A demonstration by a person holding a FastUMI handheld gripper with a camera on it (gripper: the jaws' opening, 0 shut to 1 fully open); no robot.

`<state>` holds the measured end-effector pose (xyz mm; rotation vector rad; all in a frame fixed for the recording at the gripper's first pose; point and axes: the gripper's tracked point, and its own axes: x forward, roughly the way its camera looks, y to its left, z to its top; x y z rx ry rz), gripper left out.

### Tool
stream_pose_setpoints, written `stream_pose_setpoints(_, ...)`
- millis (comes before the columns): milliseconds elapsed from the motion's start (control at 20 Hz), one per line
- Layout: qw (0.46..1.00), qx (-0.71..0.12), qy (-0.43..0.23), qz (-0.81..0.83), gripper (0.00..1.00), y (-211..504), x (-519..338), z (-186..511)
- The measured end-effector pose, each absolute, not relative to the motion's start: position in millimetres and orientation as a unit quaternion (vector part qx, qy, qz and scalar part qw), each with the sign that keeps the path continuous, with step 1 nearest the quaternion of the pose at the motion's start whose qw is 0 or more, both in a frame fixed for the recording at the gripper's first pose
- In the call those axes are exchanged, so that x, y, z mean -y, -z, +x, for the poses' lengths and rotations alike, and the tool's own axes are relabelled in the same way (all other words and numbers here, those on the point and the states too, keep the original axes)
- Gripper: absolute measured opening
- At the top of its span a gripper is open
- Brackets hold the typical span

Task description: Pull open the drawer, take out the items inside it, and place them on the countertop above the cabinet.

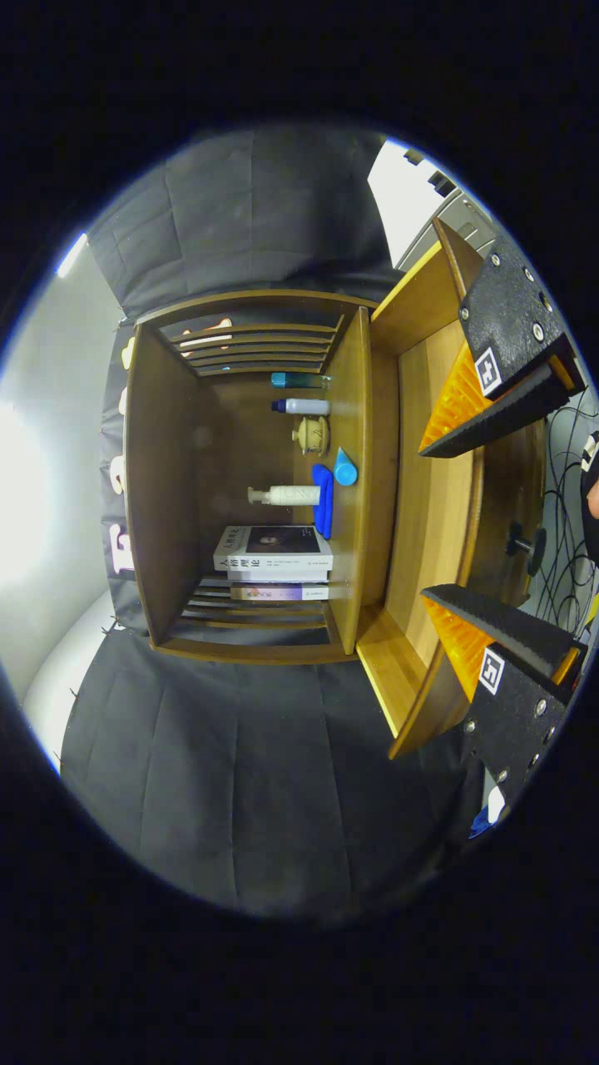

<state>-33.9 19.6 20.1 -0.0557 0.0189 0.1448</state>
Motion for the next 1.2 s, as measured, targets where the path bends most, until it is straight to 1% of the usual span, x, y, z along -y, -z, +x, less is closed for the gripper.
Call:
stream_pose_setpoints(150, 0.997, -0.016, -0.071, -0.04, 0.94, -3, -18, -39)
stream_pose_setpoints(200, 0.996, 0.0, -0.068, -0.049, 0.94, -8, -17, -40)
stream_pose_setpoints(350, 0.996, 0.006, -0.069, -0.064, 0.94, -1, -18, -45)
stream_pose_setpoints(600, 0.996, -0.021, -0.071, -0.056, 0.94, 23, -19, -59)
stream_pose_setpoints(900, 0.995, -0.064, -0.05, -0.054, 0.94, 54, -13, -51)
stream_pose_setpoints(1200, 0.996, -0.059, -0.029, -0.059, 0.95, 51, -9, -39)
